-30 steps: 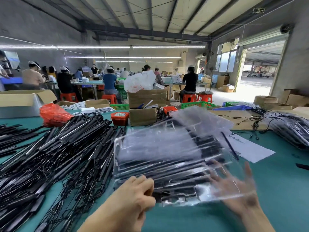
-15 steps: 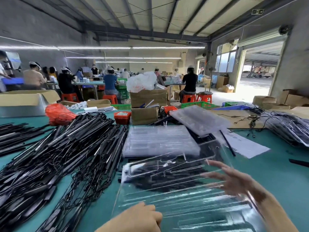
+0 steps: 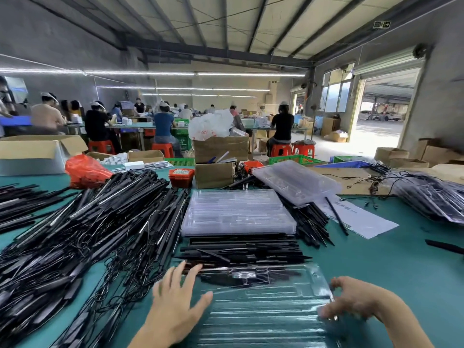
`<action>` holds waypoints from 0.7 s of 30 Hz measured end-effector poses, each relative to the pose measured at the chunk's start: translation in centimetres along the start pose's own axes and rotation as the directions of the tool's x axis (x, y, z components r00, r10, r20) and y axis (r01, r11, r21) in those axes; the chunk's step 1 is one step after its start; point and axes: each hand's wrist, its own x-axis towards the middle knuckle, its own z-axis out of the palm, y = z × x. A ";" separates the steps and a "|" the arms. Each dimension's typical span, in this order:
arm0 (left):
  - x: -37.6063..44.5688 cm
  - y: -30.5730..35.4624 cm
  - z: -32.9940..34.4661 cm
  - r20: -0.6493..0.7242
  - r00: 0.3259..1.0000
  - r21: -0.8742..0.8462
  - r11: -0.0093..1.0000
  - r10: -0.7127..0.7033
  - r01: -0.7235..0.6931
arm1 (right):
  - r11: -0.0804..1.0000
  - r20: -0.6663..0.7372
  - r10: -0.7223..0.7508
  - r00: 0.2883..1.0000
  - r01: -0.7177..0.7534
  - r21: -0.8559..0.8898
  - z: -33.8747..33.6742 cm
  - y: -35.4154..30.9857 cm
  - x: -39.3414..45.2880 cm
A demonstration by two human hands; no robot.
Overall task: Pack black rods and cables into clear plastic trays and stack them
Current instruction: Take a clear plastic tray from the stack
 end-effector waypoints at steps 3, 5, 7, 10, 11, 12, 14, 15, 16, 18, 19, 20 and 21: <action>0.0 -0.4 0.4 0.045 0.999 0.052 0.999 0.000 -0.002 | 0.995 -0.126 -0.056 0.990 0.066 0.071 0.7 -0.6 1.1; -0.3 -0.4 0.7 0.075 0.997 0.079 0.997 0.017 -0.023 | 0.981 -0.255 -0.120 0.960 0.154 0.117 1.8 -1.6 2.0; -0.6 -0.3 1.0 0.095 0.995 0.104 0.994 0.024 -0.034 | 0.981 -0.368 -0.129 0.921 0.173 0.088 3.2 -2.5 2.6; -1.1 -0.6 1.1 0.074 0.997 0.119 0.992 0.023 -0.032 | 0.978 -0.437 -0.110 0.893 0.175 0.111 5.3 -3.1 3.1; -1.2 -0.8 1.1 0.070 0.997 0.127 0.991 0.023 -0.031 | 0.963 -0.457 -0.113 0.882 0.211 0.169 5.7 -3.0 3.1; -1.3 -0.9 1.0 0.071 0.997 0.134 0.991 0.021 -0.030 | 0.941 -0.493 -0.119 0.862 0.256 0.221 6.1 -2.9 3.0; -1.5 -0.9 0.8 0.087 0.996 0.133 0.991 0.013 -0.025 | 0.920 -0.570 -0.131 0.811 0.313 0.235 6.2 -2.5 2.5; -1.5 -0.8 0.7 0.101 0.995 0.128 0.991 0.013 -0.026 | 0.922 -0.584 -0.131 0.801 0.314 0.225 6.1 -2.4 2.4; -1.6 -0.8 0.5 0.114 0.993 0.118 0.993 0.012 -0.025 | 0.928 -0.578 -0.127 0.806 0.302 0.217 5.9 -2.3 2.3; -1.7 -0.6 0.2 0.136 0.991 0.089 0.996 -0.007 -0.005 | 0.944 -0.526 -0.119 0.842 0.260 0.202 5.6 -2.2 2.3; -1.7 -0.5 0.2 0.146 0.989 0.081 0.997 -0.020 0.008 | 0.953 -0.501 -0.112 0.858 0.235 0.191 5.5 -2.1 2.3; -1.8 -0.5 0.2 0.156 0.987 0.082 0.997 -0.029 0.016 | 0.962 -0.488 -0.098 0.867 0.208 0.175 5.5 -2.1 2.3; -1.7 -0.4 0.3 0.168 0.985 0.093 0.996 -0.034 0.019 | 0.970 -0.487 -0.082 0.870 0.182 0.162 5.6 -2.0 2.3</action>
